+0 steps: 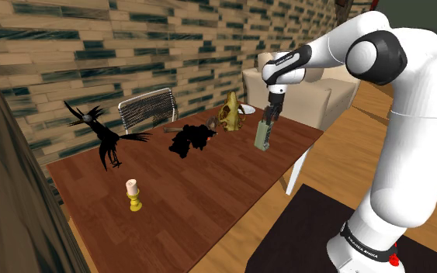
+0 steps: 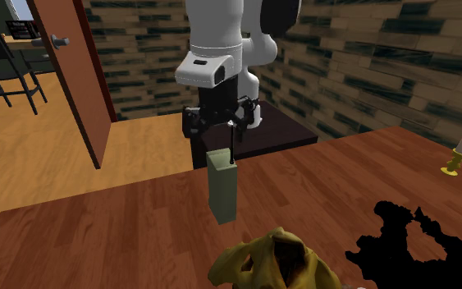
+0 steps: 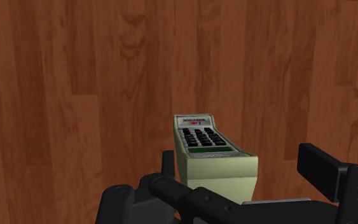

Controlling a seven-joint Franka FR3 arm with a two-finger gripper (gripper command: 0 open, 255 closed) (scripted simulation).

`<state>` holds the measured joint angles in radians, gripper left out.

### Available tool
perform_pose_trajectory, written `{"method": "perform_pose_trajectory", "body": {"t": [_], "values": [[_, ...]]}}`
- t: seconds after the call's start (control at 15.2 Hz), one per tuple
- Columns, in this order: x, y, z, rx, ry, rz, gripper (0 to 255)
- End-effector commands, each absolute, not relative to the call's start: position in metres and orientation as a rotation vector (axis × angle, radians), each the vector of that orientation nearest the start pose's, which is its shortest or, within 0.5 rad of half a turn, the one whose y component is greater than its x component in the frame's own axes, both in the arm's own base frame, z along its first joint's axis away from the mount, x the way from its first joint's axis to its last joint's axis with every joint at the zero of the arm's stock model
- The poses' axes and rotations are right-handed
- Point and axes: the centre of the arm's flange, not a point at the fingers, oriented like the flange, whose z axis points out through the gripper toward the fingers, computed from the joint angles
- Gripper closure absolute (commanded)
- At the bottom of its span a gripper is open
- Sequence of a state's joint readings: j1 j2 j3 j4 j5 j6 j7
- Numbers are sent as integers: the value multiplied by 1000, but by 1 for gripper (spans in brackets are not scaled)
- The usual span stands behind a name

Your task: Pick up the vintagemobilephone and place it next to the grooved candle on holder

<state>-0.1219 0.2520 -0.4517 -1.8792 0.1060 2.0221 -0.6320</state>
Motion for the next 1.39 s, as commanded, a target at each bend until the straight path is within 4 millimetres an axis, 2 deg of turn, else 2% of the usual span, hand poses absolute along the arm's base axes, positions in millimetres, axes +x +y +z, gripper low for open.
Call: {"method": "perform_pose_trajectory", "body": {"t": [0.0, 0.46, 0.92, 0.99, 1.32], "values": [[525, -318, 373, -3106, -30, 124, 0], [522, -317, 338, -3106, -30, 124, 0], [522, -317, 338, -3106, -30, 124, 0], [522, -317, 338, -3106, -30, 124, 255], [522, -317, 338, -3106, -30, 124, 255]]}}
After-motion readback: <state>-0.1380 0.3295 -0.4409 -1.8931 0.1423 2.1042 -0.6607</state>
